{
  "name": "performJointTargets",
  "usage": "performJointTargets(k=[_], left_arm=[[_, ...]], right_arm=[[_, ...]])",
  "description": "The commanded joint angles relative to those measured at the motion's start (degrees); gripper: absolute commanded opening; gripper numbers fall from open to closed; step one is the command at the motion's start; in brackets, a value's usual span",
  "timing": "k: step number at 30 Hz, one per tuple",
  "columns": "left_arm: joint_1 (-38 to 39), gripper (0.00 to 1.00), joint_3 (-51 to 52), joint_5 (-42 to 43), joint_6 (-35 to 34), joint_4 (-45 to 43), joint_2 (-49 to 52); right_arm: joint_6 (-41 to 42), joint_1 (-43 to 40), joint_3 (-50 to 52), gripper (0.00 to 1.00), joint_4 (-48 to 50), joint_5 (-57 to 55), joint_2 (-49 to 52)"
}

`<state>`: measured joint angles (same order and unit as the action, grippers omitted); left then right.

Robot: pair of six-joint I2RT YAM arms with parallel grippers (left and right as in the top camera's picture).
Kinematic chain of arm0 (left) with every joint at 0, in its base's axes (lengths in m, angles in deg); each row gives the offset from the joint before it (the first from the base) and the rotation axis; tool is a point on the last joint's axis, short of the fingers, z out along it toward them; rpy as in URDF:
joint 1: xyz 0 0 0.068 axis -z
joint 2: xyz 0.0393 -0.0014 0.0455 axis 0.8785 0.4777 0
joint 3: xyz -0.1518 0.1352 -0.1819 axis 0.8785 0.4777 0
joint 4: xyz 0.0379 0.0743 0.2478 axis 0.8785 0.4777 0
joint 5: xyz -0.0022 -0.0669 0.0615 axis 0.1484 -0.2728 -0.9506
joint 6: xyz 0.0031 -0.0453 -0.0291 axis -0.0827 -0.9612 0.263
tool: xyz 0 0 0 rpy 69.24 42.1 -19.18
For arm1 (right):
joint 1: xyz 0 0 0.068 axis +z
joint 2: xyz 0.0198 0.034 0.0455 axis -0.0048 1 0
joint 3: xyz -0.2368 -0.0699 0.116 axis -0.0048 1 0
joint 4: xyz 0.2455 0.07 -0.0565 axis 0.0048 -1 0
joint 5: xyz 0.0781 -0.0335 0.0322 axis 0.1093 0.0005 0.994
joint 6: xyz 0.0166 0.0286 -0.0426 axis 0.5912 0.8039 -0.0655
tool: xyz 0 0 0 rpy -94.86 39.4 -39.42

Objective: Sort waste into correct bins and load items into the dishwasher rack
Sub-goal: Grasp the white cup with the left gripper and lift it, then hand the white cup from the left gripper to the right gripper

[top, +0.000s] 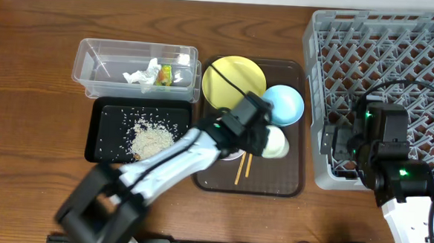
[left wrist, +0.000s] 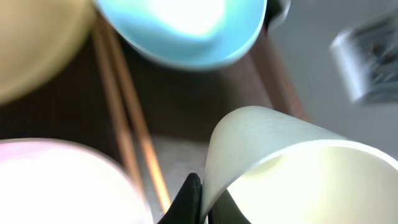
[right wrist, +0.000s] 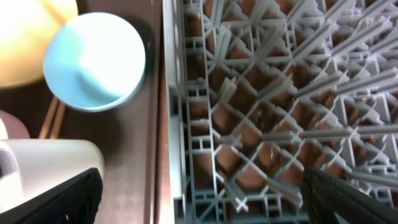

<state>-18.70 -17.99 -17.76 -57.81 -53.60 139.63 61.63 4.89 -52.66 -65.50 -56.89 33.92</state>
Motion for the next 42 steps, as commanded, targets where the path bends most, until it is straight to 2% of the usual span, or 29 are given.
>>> performJointTargets(k=[1,4,6,9,11,14,17,21,22,23,28,33,38,42], left_arm=[[-4.3,0.06,-0.3,0.9,-5.1,0.0,-7.7],[-10.2,0.06,-0.3,5.9,-10.4,-1.0,-10.6],[-14.6,0.06,-0.3,12.4,-14.3,-2.1,-10.8],[-21.5,0.06,-0.3,26.8,-18.9,-4.0,-9.4],[-24.7,0.06,-0.3,39.5,-19.2,-7.7,-7.8],[-26.9,0.06,-0.3,56.0,-20.7,-13.8,-5.5],[-27.1,0.06,-0.3,63.8,-20.6,-15.9,-4.7],[-26.4,0.06,-0.3,66.2,-20.7,-15.8,-4.7],[-26.2,0.06,-0.3,66.2,-20.6,-15.8,-4.7],[-25.8,0.06,-0.3,66.2,-20.6,-15.8,-4.7],[-24.3,0.06,-0.3,66.2,-20.7,-15.8,-4.7],[-23.9,0.06,-0.3,66.0,-20.6,-15.8,-4.7],[-23.9,0.06,-0.3,66.0,-20.6,-15.8,-4.7],[-23.9,0.06,-0.3,66.0,-20.7,-15.8,-4.7]], right_arm=[[2.1,-0.8,-1.2,0.99,2.3,2.2,-0.1],[2.0,-0.8,-1.2,0.99,5.3,12.2,0.1],[-2.1,-0.7,-1.2,0.99,6.6,23.5,0.9],[-13.0,-0.5,-1.2,0.99,7.1,45.0,3.5],[-16.2,-0.5,-1.2,0.99,7.3,53.9,5.8],[-20.0,-0.3,-1.2,0.98,8.7,63.0,9.3],[-22.4,-0.2,-1.2,0.99,12.5,70.4,12.7],[-22.4,-0.2,-1.2,0.99,21.6,78.4,16.3],[-22.4,-0.2,-1.2,0.96,23.4,79.5,16.8],[-22.3,-0.2,-1.2,0.92,25.6,80.3,17.3],[-19.4,-0.2,-1.2,0.92,31.8,81.3,18.0],[-19.4,0.3,-1.2,0.89,34.1,86.3,18.0],[-19.4,0.3,-1.2,0.83,34.4,86.0,18.0],[-19.4,0.3,-1.2,0.70,35.2,84.8,18.0]])
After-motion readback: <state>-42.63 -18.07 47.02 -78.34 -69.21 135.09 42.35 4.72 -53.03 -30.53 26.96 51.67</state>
